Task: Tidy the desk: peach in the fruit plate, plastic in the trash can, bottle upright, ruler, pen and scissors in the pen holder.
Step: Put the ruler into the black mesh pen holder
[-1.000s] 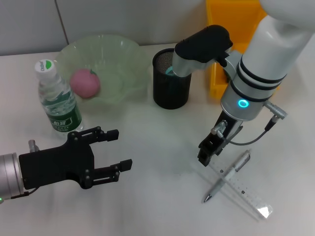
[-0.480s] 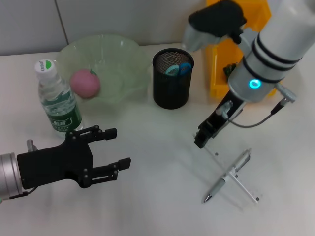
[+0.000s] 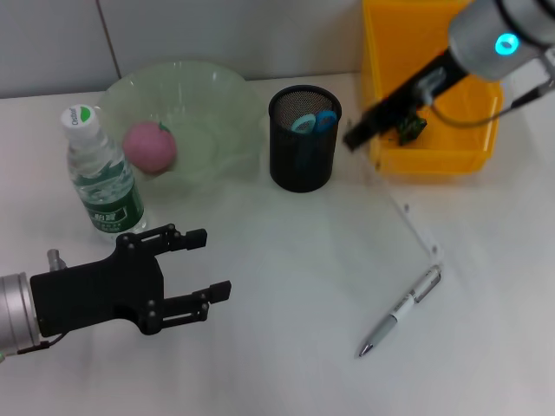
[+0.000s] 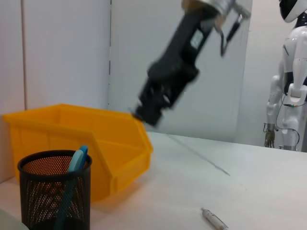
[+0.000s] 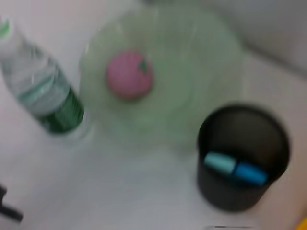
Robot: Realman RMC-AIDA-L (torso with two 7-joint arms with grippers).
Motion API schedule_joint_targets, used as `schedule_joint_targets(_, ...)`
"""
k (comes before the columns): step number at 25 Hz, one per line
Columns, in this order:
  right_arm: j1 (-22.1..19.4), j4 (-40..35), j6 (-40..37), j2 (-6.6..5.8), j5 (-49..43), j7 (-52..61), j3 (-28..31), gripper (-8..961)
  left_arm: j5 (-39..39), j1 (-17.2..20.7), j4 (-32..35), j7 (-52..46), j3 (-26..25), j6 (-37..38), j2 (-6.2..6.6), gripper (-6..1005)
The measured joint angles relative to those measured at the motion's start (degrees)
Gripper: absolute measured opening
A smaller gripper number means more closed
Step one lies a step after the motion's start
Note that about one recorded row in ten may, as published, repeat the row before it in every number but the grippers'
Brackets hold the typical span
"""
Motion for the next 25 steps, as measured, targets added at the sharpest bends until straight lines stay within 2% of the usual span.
schedule_joint_targets(7, -0.22, -7.70, 3.80, -0.08, 0.16, -1.43, 1.71, 376, 0.00, 0.01, 0.00, 0.09, 0.00, 0.22, -0.04, 755)
schedule_joint_targets(13, -1.64, -11.49, 12.81, 0.43, 0.84, -2.85, 0.64, 375, 0.00, 0.00, 0.00, 0.25, 0.00, 0.38, -0.18, 755)
schedule_joint_targets(16, -3.03, -11.63, 18.63, 0.50, 2.22, -3.35, -1.16, 375, 0.00, -0.01, 0.00, 0.30, -0.01, 0.39, -0.24, 755)
schedule_joint_targets(17, -3.97, -11.34, 22.66, 0.55, 2.65, -3.68, -2.56, 375, 0.00, -0.03, 0.00, 0.30, 0.00, 0.40, -0.24, 755)
schedule_joint_targets(18, -3.97, -11.34, 22.66, 0.55, 2.65, -3.68, -2.56, 375, 0.00, -0.06, 0.00, 0.31, 0.00, 0.40, -0.24, 755)
schedule_joint_targets(19, -5.14, -10.95, 26.84, 0.64, 2.74, -3.72, -4.76, 375, 0.00, -0.08, 0.00, 0.32, -0.01, 0.40, -0.24, 755)
schedule_joint_targets(25, -7.03, -8.52, 35.30, 0.77, 3.56, -3.79, -10.03, 376, -0.04, -0.29, 0.00, 0.32, 0.00, 0.40, -0.27, 755)
